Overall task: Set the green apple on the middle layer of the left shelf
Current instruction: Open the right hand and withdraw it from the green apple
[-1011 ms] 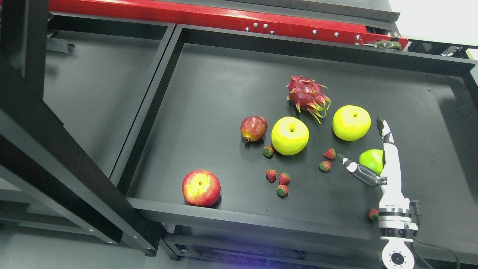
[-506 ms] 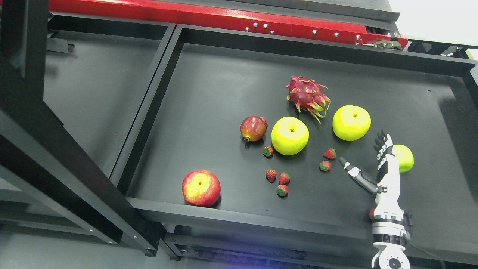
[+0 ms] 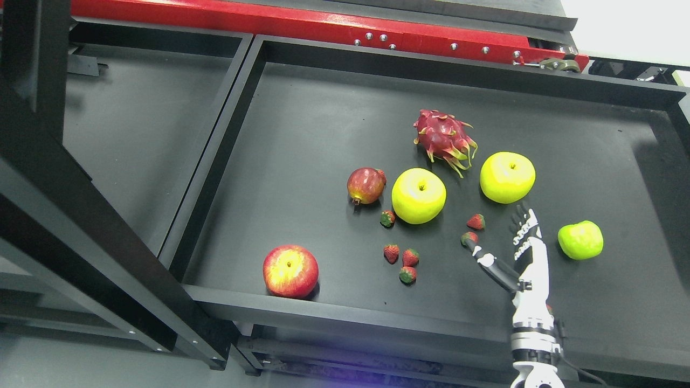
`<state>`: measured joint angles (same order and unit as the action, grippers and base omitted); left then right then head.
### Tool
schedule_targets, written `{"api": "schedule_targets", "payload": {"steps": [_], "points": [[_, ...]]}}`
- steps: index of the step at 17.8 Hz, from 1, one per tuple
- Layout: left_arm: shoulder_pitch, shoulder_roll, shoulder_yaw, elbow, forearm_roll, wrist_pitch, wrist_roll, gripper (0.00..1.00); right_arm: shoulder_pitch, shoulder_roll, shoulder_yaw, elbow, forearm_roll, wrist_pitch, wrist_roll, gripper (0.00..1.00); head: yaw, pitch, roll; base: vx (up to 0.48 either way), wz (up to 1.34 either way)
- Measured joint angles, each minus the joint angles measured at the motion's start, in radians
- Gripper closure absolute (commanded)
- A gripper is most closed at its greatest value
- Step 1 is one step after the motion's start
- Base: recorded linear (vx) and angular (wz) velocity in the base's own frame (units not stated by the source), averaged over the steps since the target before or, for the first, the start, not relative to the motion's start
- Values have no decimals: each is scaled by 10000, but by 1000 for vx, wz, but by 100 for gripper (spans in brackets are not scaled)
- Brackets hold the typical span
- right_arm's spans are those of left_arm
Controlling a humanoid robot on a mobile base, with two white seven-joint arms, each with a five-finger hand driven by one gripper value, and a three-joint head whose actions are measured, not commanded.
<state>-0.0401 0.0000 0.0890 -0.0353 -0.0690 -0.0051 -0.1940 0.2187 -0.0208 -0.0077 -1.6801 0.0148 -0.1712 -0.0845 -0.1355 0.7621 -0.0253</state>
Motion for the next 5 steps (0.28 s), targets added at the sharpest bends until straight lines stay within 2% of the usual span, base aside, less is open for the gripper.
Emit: {"api": "schedule_targets", "payload": {"steps": [5], "points": [[0,0,0,0,0,15,0,0,45,82,272,-15,-89,2,-11,0,0,0,0,0,0]]}}
